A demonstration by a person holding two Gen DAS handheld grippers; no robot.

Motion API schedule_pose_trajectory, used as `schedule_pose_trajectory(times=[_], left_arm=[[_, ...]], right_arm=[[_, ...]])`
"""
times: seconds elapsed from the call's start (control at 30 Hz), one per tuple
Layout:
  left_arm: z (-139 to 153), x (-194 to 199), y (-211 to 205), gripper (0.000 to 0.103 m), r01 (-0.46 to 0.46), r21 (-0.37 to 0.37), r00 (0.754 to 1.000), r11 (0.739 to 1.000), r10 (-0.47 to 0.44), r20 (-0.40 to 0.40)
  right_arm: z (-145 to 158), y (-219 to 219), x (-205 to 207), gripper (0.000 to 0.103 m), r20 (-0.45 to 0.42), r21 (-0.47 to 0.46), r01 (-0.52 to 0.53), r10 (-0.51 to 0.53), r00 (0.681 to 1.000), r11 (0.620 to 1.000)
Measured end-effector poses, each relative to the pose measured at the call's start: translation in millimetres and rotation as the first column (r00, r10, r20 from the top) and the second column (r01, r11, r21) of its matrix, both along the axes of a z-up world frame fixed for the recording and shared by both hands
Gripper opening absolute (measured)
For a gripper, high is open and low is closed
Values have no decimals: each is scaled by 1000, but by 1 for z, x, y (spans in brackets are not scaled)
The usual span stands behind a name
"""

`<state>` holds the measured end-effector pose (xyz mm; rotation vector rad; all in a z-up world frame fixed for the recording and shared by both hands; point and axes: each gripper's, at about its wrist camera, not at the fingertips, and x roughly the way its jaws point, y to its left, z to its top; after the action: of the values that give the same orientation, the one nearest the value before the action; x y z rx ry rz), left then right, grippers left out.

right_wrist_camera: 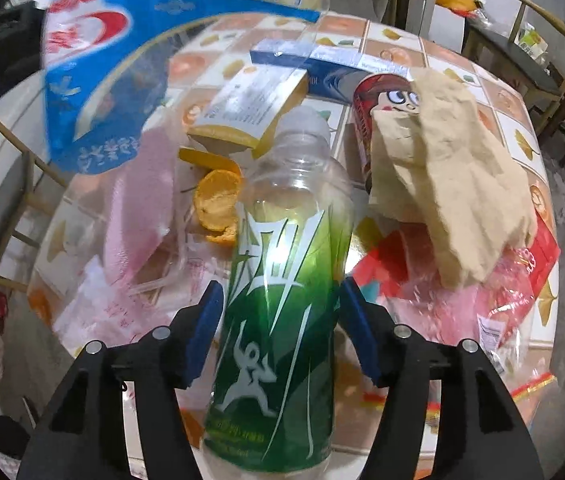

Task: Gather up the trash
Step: 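Carry the blue bag and green bottle toward the blue wastebasket with both tools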

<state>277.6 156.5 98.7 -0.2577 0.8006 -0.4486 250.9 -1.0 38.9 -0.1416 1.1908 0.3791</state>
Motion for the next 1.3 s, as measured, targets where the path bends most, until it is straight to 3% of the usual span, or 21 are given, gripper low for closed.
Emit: schedule_pose_trajectory(times=[0.23, 0.47, 0.63, 0.8, 0.93, 1.07, 1.13, 1.23, 1.3], left_arm=[[-6, 5, 3, 1, 0, -8, 1000, 1000, -1, -10], [14, -5, 10, 1, -19, -29, 999, 999, 20, 38], [40, -22, 4, 1, -9, -49, 996, 999, 14, 93], [68, -48, -34, 1, 83, -45, 986, 996, -76, 149], [82, -64, -85, 1, 182, -7, 968, 983, -178, 177], [84, -74, -164, 1, 317, 33, 935, 948, -318, 160], [77, -77, -205, 1, 383, 47, 913, 922, -386, 132], [58, -88, -284, 1, 508, 84, 856, 857, -514, 61], [38, -98, -342, 1, 593, 118, 803, 797, -596, -6]], right_arm=[[-3, 0, 5, 56, 22, 25, 19, -20, 1000, 1000], [32, -9, -20, 55, 151, 100, 15, -30, 988, 995], [59, -27, -41, 55, 212, 213, 2, -48, 976, 977], [87, -70, -88, 55, 299, 344, -18, -91, 950, 939], [97, -117, -126, 55, 357, 371, 27, -170, 918, 928], [95, -194, -172, 55, 360, 435, 171, -345, 867, 884], [85, -236, -199, 55, 345, 455, 281, -458, 819, 845], [64, -291, -234, 55, 295, 481, 431, -603, 741, 764], [40, -335, -267, 55, 241, 489, 554, -714, 657, 674]])
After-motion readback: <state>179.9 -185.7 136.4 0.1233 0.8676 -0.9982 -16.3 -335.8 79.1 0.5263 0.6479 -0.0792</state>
